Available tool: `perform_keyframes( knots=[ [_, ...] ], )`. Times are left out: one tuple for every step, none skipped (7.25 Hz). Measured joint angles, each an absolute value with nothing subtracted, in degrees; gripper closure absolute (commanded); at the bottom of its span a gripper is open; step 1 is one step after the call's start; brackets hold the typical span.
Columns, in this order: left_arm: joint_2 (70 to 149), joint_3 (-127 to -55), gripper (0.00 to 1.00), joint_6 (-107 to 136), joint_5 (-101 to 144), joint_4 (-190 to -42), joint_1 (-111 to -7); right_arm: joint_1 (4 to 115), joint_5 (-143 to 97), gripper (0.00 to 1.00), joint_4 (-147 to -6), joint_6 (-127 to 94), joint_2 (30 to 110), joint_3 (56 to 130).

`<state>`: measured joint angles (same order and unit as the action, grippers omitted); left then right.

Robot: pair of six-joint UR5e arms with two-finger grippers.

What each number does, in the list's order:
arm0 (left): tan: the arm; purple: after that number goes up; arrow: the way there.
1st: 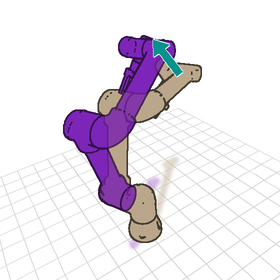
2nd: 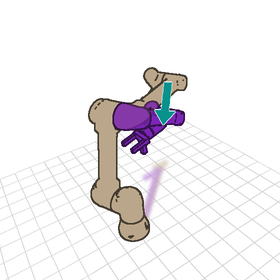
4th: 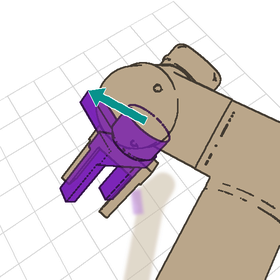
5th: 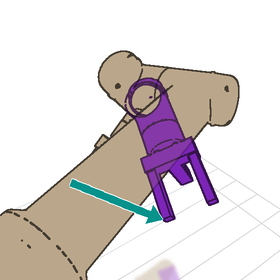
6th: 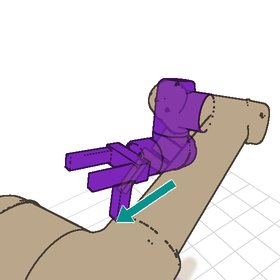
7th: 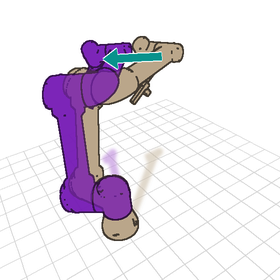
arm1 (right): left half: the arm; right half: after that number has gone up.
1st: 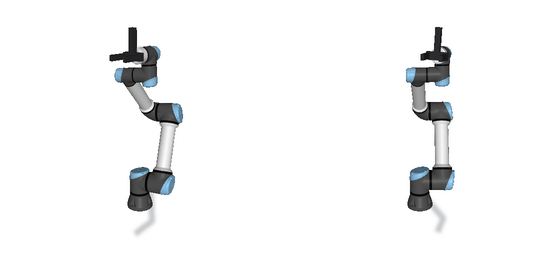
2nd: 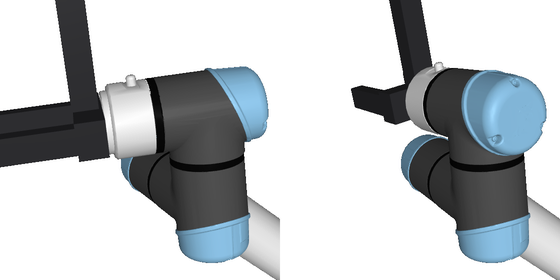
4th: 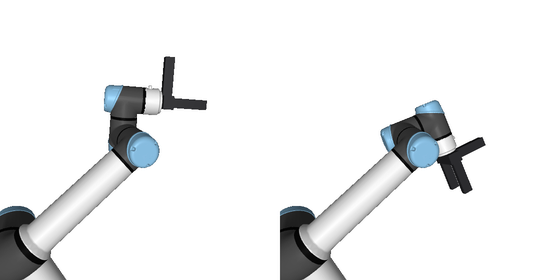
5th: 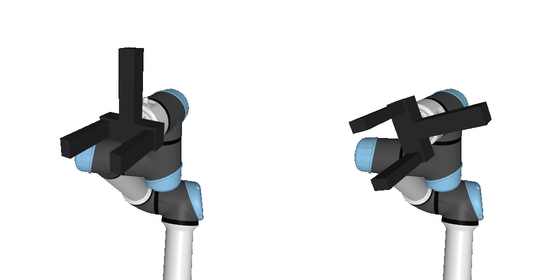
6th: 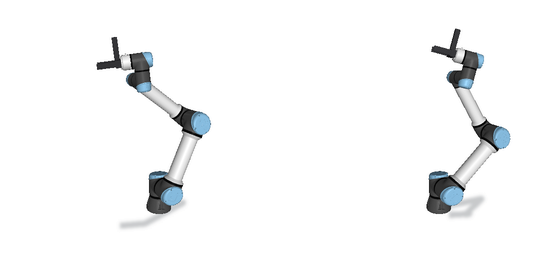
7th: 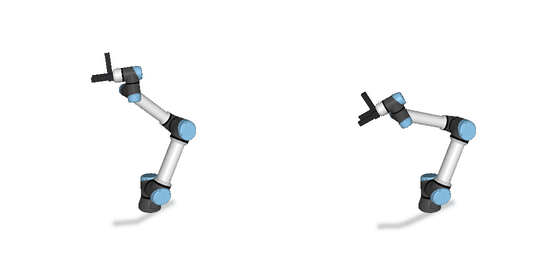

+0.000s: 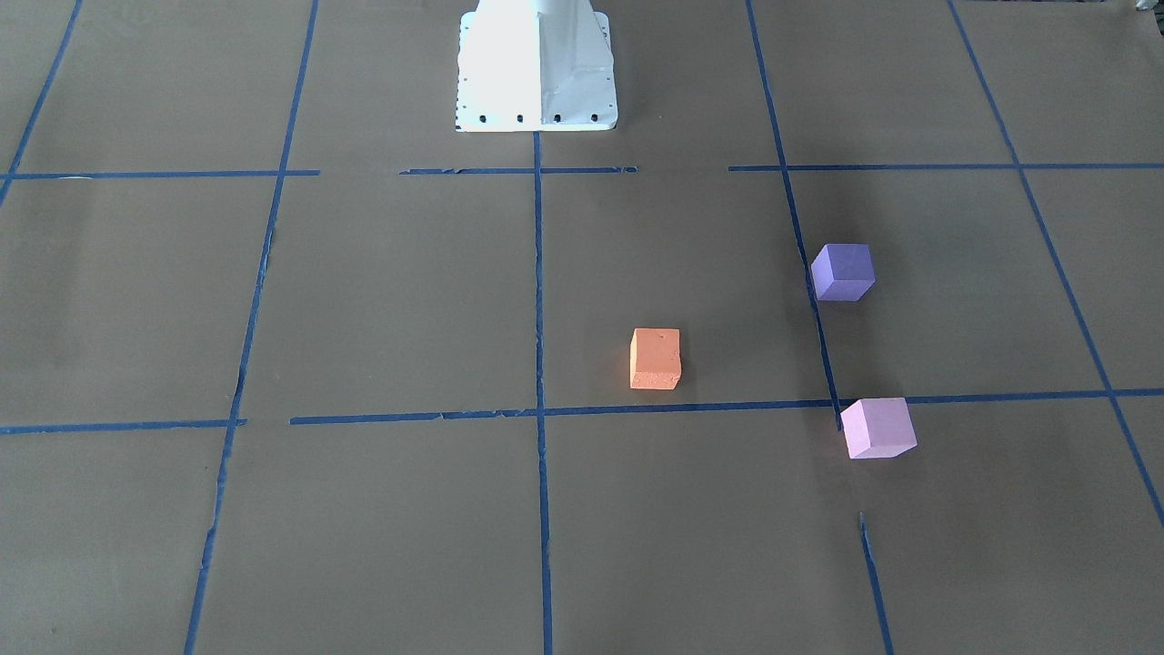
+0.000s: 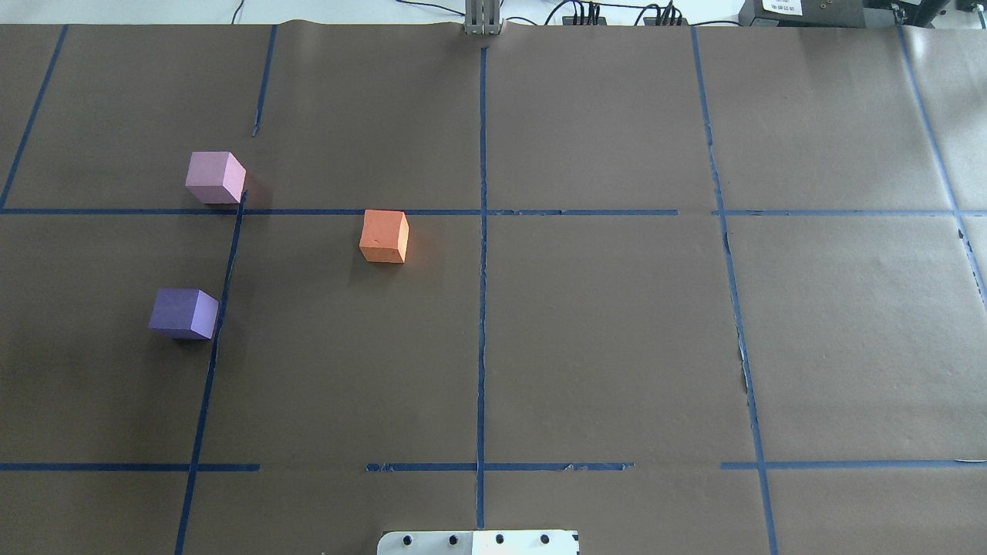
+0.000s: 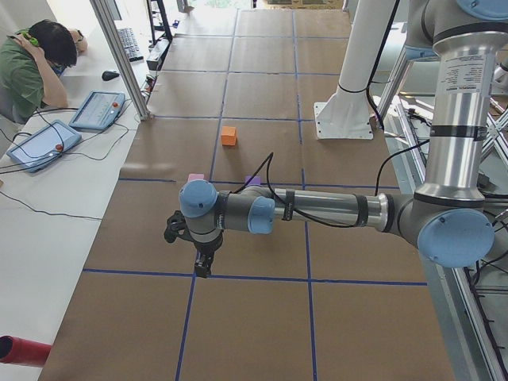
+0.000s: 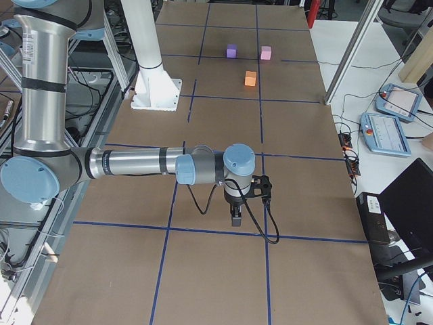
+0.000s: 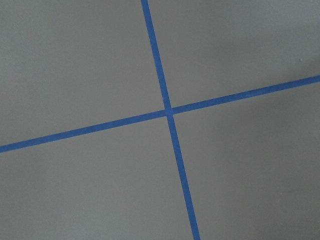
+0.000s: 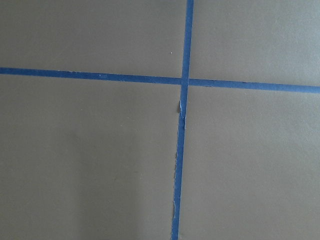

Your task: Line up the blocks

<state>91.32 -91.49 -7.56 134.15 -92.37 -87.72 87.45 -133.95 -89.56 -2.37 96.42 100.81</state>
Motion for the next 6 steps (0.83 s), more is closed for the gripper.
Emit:
perform_keyframes(
  knots=[
    [91.34, -91.7, 0.0, -7.59, 134.23, -92.39, -87.71, 87.45, -133.94, 0.0, -89.56, -2.37, 96.42, 100.81],
    [91.57, -91.92, 0.0, -7.65, 134.29, -92.47, -87.64, 87.45, -133.95, 0.0, -89.56, -2.37, 96.42, 100.82],
    [92.15, -92.32, 0.0, -7.74, 134.47, -93.04, -87.45, 87.45, -133.94, 0.0, -89.56, -2.37, 96.42, 100.83],
    [92.77, -93.48, 0.0, -7.72, 135.81, -95.34, -86.8, 87.45, -133.94, 0.0, -89.56, -2.37, 96.42, 100.83],
    [93.16, -94.93, 0.0, -5.53, 138.41, -99.06, -85.29, 87.45, -133.94, 0.0, -89.56, -2.37, 96.42, 100.83],
    [94.03, -96.5, 0.0, 1.13, 140.27, -102.11, -82.23, 87.45, -133.95, 0.0, -89.56, -2.37, 96.41, 100.82]
  ],
)
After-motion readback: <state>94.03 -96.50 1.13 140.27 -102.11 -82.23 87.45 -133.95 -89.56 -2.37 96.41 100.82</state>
